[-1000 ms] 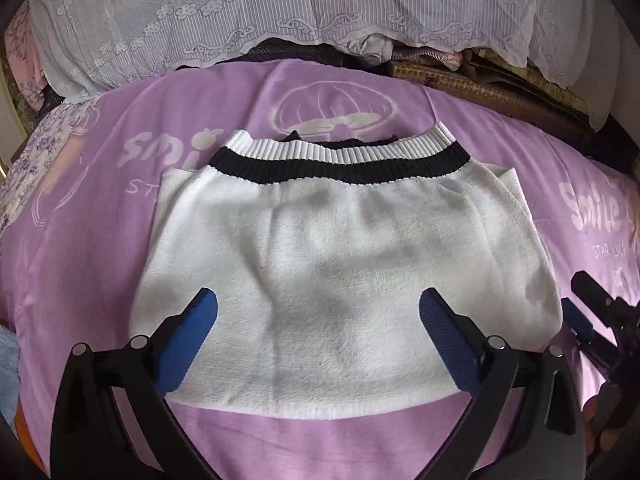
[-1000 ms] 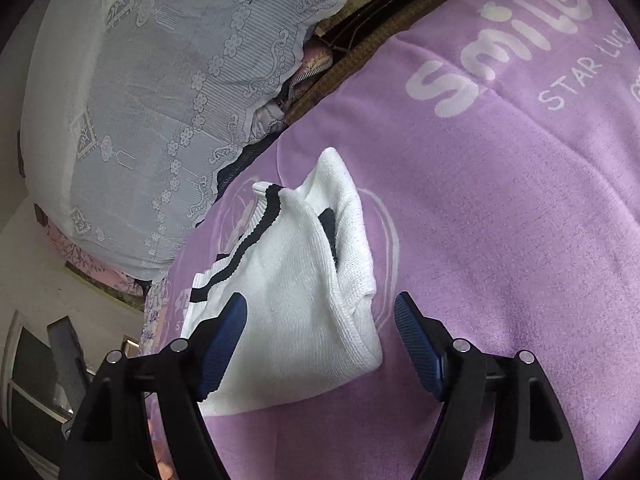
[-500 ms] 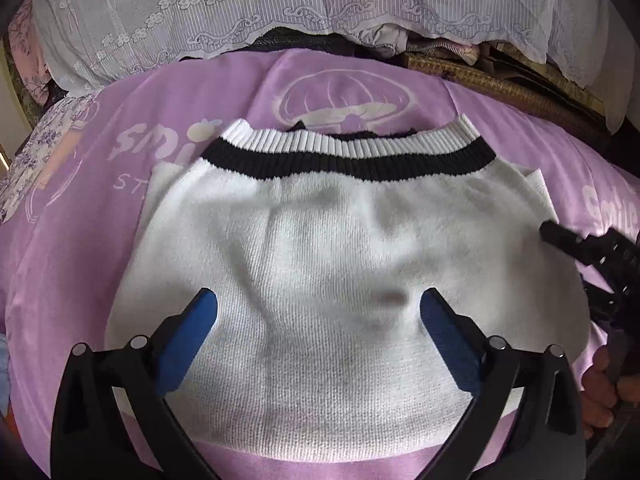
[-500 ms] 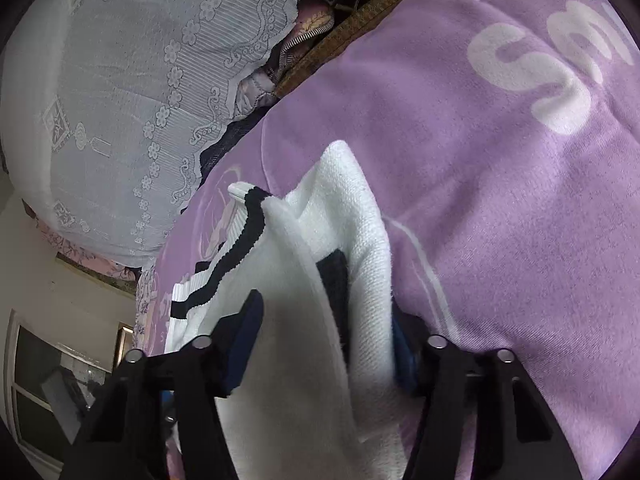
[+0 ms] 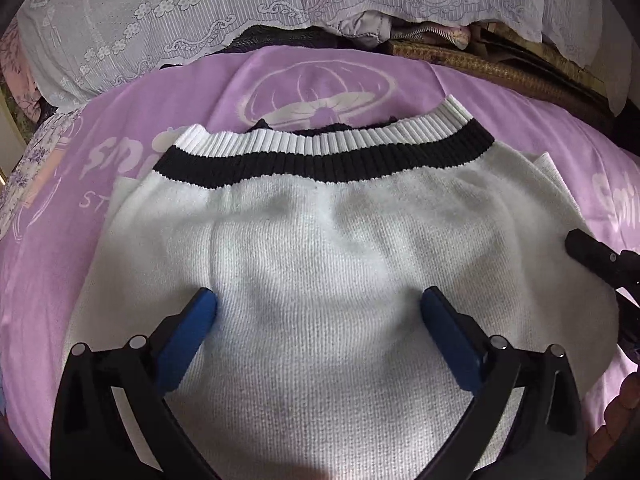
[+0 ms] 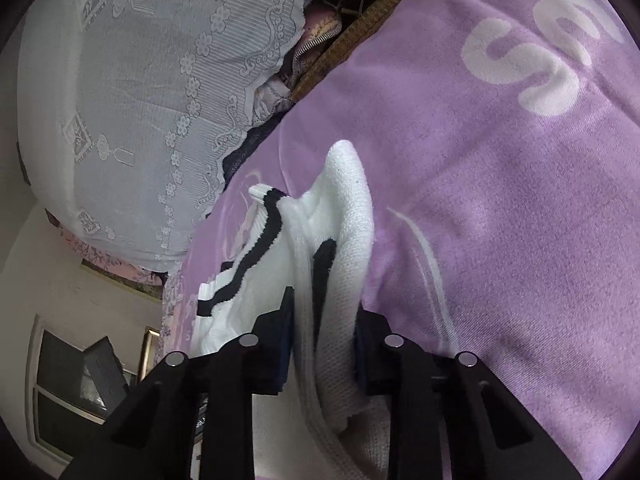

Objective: Fold small clothes
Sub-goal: 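Lift the side edge with the right tool, fold it across, release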

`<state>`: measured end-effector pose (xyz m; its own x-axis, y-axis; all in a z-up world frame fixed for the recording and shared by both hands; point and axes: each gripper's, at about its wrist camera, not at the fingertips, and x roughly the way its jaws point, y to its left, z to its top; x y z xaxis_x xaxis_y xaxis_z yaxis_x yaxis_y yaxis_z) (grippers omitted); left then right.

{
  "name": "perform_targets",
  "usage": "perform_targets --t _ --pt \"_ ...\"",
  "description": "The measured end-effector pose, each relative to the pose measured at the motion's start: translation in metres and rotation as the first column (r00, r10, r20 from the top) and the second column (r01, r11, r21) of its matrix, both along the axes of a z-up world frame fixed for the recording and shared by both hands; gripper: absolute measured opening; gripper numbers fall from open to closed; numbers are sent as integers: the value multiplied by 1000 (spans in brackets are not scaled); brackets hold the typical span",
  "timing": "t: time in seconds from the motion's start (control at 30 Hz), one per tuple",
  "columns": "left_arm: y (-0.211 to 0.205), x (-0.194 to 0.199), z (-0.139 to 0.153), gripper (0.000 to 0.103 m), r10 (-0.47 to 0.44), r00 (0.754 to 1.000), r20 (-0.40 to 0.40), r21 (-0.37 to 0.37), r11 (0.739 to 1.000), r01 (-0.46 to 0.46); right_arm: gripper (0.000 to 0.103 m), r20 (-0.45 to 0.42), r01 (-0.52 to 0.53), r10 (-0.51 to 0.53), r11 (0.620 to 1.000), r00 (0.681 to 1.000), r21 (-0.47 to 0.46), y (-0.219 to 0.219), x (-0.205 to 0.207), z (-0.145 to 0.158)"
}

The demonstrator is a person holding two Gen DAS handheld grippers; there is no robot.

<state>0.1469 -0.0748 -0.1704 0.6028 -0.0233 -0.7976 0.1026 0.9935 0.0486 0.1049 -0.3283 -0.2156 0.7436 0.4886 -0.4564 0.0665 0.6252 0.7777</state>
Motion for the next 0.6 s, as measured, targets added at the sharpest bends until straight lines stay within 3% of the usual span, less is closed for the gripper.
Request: perform_targets --t 0.17,0.37,0.43,0.53,0.6 --pt "0 -19 13 98 -49 998 41 -29 998 51 23 54 -17 20 998 998 -53 11 -5 20" --pt "-21 -36 21 98 -108 988 112 63 993 102 23 34 -13 13 1000 999 -3 6 -4 20" --pt "-19 -26 23 98 -106 991 85 33 994 104 23 45 -14 15 1000 999 -24 10 -5 25" --pt "-12 0 29 98 -106 994 11 -68 992 107 23 74 -22 28 996 997 -85 21 -11 39" --pt "-14 17 36 98 -99 995 -4 -55 994 99 23 91 -23 35 991 995 -132 26 -14 46"
